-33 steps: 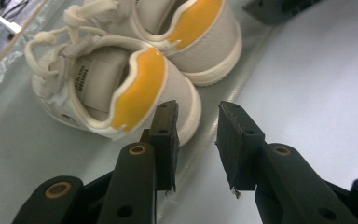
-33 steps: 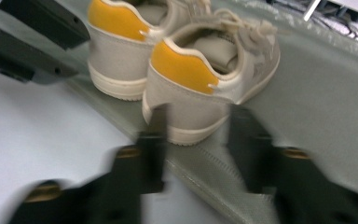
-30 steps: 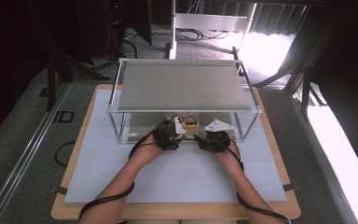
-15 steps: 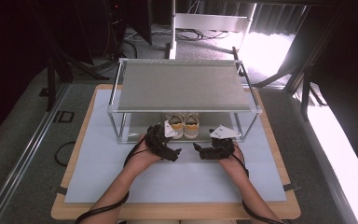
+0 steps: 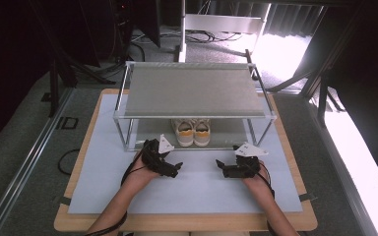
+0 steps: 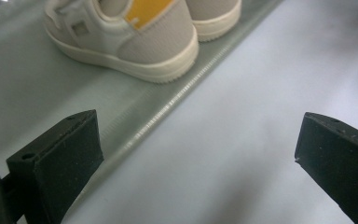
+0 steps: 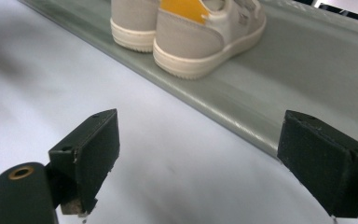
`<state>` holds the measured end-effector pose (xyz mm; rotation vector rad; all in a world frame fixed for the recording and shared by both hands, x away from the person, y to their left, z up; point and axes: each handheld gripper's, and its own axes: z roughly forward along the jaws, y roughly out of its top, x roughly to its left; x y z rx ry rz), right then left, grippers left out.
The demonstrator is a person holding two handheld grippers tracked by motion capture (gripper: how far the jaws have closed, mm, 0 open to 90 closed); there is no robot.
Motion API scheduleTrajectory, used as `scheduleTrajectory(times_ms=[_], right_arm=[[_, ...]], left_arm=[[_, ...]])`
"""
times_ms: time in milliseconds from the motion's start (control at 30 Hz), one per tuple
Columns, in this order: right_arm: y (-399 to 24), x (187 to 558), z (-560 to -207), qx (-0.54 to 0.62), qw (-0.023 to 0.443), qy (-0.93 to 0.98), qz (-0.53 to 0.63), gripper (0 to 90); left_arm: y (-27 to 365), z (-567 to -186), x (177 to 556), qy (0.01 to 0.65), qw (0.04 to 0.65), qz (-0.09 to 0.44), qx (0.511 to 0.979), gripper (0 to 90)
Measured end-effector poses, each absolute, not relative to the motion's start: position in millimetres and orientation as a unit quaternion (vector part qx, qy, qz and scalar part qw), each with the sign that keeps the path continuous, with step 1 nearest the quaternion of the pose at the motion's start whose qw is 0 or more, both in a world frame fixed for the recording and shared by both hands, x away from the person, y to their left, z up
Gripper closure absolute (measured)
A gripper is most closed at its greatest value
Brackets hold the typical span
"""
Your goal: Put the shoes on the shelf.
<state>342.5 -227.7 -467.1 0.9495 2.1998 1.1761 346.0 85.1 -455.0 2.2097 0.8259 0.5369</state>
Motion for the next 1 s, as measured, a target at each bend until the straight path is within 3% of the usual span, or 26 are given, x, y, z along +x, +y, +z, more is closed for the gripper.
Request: scheduleTrajectory(times_ms=[1000], right_arm=[[-288,313,-479,0.365,0.253,0.785,0.432,13.3]], left_arm=[[125,-487,309,0.354,0.382,0.214,0.826,0.3]])
